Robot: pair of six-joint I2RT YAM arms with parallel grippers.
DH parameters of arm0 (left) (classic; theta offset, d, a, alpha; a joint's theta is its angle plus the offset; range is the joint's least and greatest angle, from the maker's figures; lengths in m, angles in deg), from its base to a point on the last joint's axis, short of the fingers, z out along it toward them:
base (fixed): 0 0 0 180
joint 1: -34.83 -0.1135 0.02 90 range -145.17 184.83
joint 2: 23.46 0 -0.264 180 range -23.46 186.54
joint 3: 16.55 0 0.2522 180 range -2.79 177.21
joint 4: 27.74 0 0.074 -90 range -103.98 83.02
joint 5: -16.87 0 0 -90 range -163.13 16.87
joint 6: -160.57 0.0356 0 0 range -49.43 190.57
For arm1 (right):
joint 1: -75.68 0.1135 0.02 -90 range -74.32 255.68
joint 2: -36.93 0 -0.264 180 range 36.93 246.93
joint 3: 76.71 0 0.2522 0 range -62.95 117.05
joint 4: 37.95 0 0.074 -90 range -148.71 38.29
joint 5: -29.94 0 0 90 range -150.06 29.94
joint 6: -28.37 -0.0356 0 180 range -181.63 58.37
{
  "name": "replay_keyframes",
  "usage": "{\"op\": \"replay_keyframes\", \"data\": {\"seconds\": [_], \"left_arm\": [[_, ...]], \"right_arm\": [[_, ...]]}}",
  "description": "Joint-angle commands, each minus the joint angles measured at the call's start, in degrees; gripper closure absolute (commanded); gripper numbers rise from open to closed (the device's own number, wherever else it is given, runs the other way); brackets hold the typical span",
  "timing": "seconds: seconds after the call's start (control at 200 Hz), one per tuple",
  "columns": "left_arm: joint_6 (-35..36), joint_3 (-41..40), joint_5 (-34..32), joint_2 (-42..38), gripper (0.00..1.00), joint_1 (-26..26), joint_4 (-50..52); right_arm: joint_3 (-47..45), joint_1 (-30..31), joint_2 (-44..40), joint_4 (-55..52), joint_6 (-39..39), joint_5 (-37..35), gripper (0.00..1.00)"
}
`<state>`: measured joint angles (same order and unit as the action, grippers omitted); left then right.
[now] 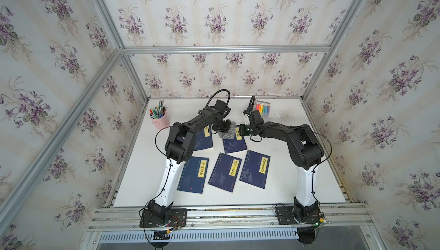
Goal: Wipe the cover of the book
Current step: Wipe the dirt from the cover of the book.
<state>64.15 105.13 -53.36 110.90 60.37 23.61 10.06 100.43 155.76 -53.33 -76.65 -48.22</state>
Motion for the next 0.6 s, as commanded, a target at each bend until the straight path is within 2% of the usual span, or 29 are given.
{"op": "replay_keyframes", "data": {"seconds": [0.0, 0.175, 0.34, 0.48, 0.595], "left_arm": [[0.01, -7.23, -3.9, -2.68, 1.0, 0.29, 1.07], [-0.75, -15.55, -3.16, -7.68, 1.0, 1.14, -2.15], [-0.49, -16.73, -3.63, -9.23, 1.0, 1.88, -2.06], [-0.26, -15.1, -3.68, -8.3, 1.0, 1.96, -1.22], [-0.18, -13.17, -4.07, -6.94, 1.0, 1.97, -0.02]], "right_arm": [[-0.47, 0.03, 0.79, -8.01, 0.09, -1.24, 1.0], [-0.34, 0.11, 0.71, -7.96, 0.0, -0.62, 0.87], [-0.33, 0.04, 0.45, -8.19, -0.09, -0.35, 0.8], [-0.76, 0.04, 0.1, -8.3, -0.09, -0.66, 0.83], [-0.86, 0.05, 0.17, -8.36, -0.02, -0.76, 0.91]]}}
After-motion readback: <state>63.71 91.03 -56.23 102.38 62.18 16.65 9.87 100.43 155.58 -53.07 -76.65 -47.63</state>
